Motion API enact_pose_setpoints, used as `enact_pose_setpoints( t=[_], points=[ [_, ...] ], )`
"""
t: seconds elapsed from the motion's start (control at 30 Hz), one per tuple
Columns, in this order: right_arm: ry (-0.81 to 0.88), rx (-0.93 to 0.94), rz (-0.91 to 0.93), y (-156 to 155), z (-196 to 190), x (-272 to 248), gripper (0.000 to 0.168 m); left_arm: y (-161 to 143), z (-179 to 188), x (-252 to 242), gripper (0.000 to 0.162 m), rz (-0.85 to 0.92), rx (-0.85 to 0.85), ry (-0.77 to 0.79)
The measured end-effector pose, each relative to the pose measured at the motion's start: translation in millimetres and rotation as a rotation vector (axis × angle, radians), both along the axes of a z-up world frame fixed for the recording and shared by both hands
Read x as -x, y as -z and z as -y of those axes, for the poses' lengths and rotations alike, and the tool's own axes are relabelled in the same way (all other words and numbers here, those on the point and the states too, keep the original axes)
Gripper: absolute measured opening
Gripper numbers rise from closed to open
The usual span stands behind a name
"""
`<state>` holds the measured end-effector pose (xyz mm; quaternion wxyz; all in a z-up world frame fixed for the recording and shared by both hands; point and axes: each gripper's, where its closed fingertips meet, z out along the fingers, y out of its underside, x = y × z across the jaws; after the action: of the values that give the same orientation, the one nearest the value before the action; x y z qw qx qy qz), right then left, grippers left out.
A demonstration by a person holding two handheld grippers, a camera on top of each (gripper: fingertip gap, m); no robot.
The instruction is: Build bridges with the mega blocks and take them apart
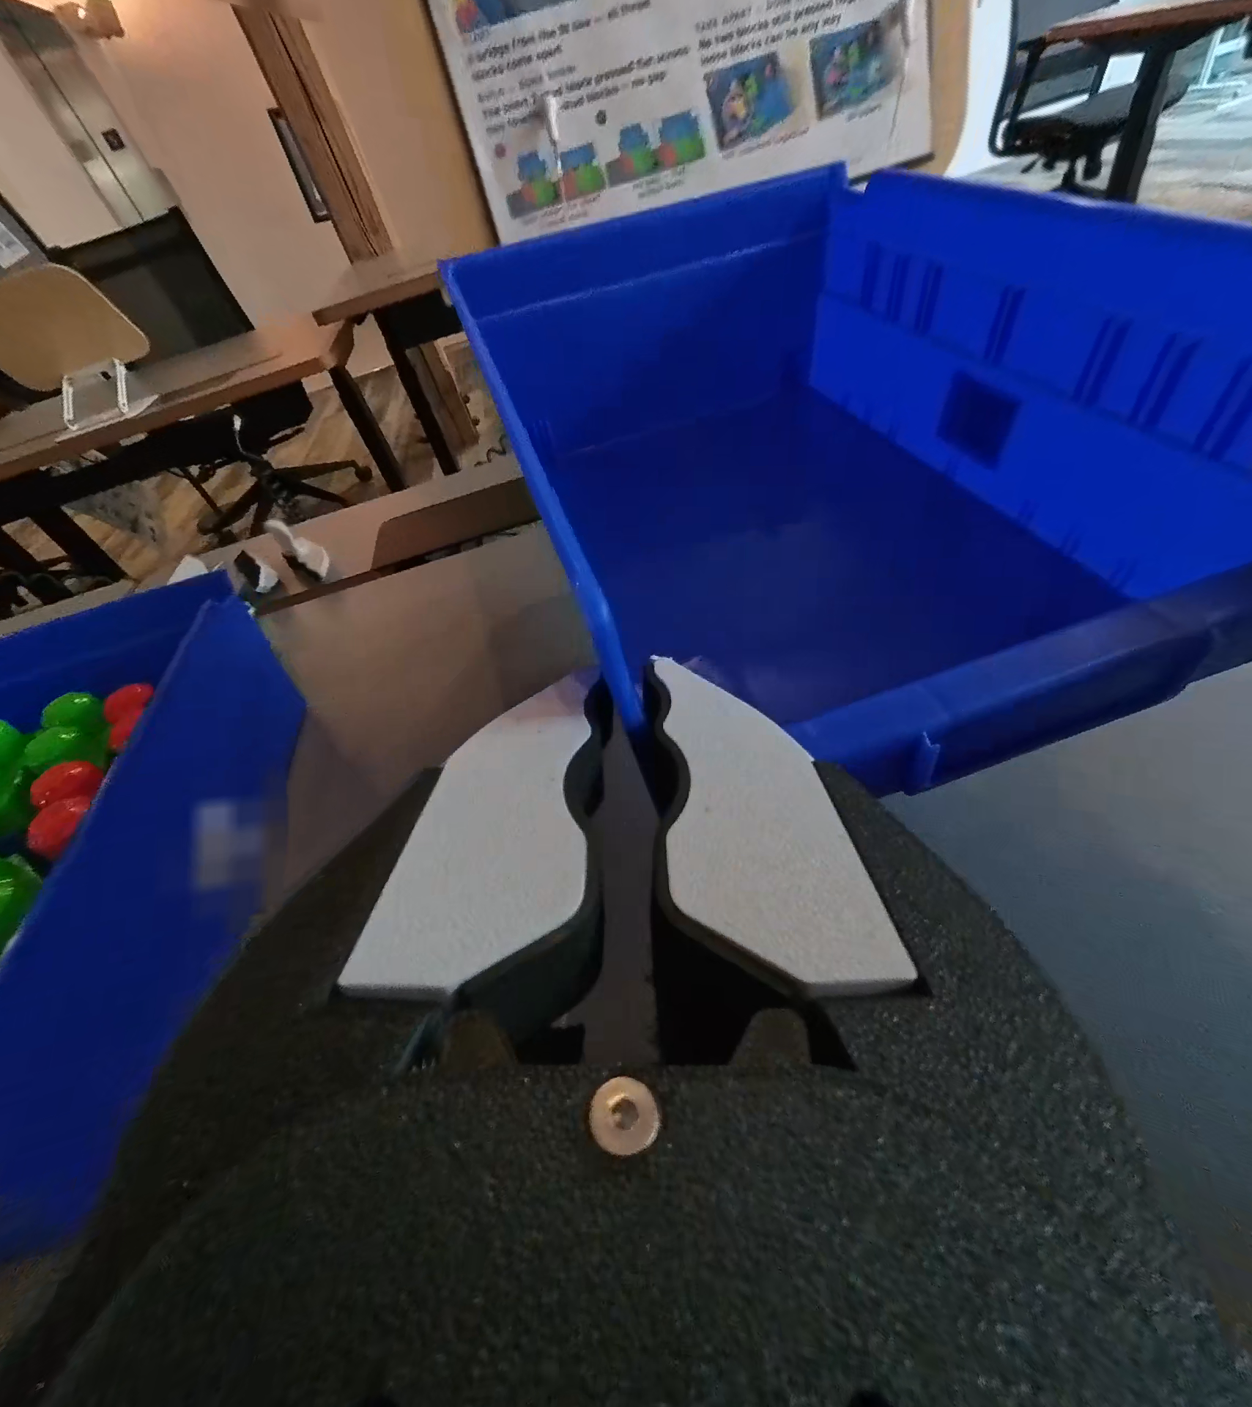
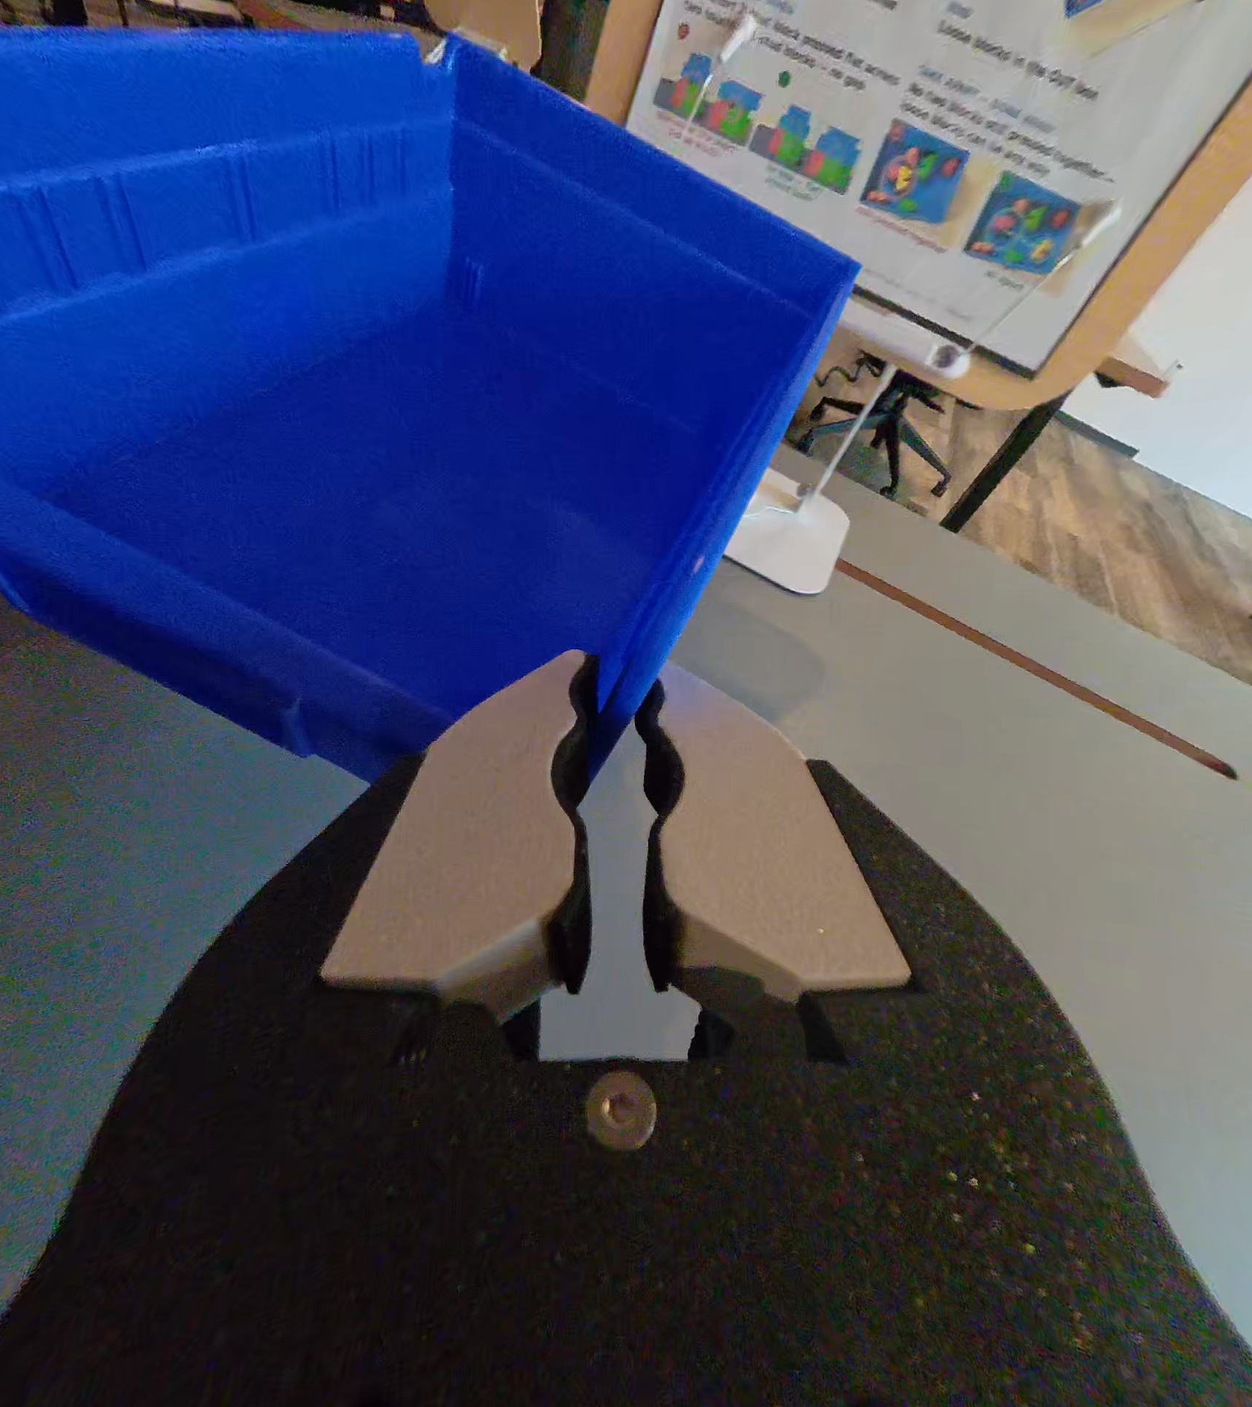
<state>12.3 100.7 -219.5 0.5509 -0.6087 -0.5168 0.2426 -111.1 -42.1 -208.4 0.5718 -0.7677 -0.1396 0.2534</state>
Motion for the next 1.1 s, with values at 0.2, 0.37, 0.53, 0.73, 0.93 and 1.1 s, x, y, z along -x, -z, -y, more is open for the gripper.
enact_pose_setpoints(
  t=[0.2, 0.37, 0.53, 0.73, 0.93, 1.1],
  points=[
    [0.018, -0.008, -0.008, -6.3, -30.6, -41.4, 0.009, -5.3, -32.3, -39.4, 0.007, -0.006, -0.037, 0.018],
    [0.039, -0.005, -0.009, -4.4, -56.4, -74.2, 0.009, -3.8, -61.8, -68.8, 0.007, -0.014, -0.026, 0.05],
    [0.074, 0.008, -0.018, 0.5, -86.4, -107.8, 0.008, 0.8, -96.3, -97.9, 0.007, -0.012, -0.017, 0.084],
    [0.115, 0.007, -0.01, 9.3, -121.4, -146.8, 0.008, 14.1, -135.2, -132.6, 0.007, 0.011, -0.024, 0.105],
    [0.138, 0.046, -0.007, 26.7, -158.4, -185.4, 0.008, 30.6, -174.4, -171.0, 0.007, -0.02, 0.04, 0.15],
    [0.172, 0.094, -0.01, 44.5, -184.1, -221.9, 0.007, 44.3, -203.9, -204.3, 0.008, -0.023, 0.086, 0.193]
  ],
)
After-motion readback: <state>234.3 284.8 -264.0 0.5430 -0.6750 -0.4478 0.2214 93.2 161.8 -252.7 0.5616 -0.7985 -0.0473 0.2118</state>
